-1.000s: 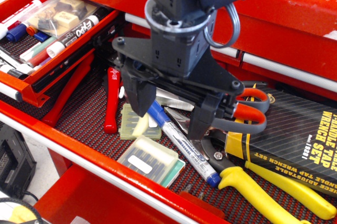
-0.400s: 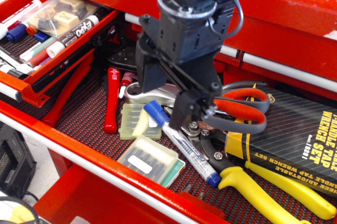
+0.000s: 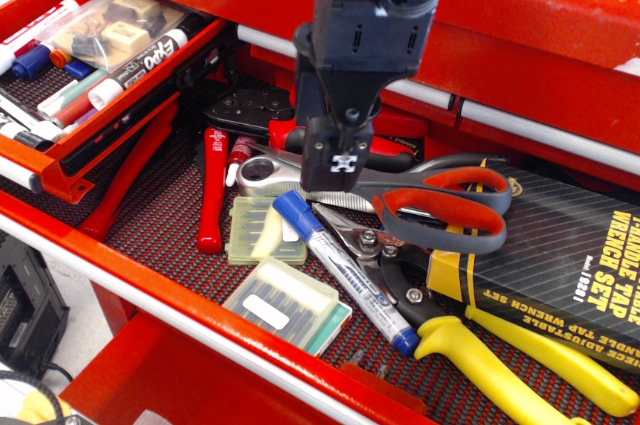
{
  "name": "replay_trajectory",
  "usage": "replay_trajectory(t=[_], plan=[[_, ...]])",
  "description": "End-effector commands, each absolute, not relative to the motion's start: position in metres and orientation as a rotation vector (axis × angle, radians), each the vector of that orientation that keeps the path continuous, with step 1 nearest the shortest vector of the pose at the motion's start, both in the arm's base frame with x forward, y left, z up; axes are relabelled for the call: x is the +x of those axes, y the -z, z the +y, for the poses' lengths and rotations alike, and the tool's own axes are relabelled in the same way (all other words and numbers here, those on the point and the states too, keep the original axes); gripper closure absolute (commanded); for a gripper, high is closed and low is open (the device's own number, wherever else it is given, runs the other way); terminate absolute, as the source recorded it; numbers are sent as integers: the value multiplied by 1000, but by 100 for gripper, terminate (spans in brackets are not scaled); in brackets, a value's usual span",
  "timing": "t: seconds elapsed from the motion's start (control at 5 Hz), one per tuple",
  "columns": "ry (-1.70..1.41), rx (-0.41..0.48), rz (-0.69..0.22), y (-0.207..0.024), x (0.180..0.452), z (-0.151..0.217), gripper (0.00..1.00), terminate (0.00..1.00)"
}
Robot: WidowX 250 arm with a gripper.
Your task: Pick up scissors and put into drawer
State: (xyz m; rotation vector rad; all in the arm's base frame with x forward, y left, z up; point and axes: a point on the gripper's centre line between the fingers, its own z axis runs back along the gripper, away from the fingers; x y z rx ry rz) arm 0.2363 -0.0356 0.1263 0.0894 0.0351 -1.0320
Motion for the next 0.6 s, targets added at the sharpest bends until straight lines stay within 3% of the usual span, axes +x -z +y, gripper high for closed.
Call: replay_trajectory(t=[0.0,0.4], plan=[[1457,34,-50,-127,264,-32,0,0],[1666,69,-166,-106,280,-48,0,0]])
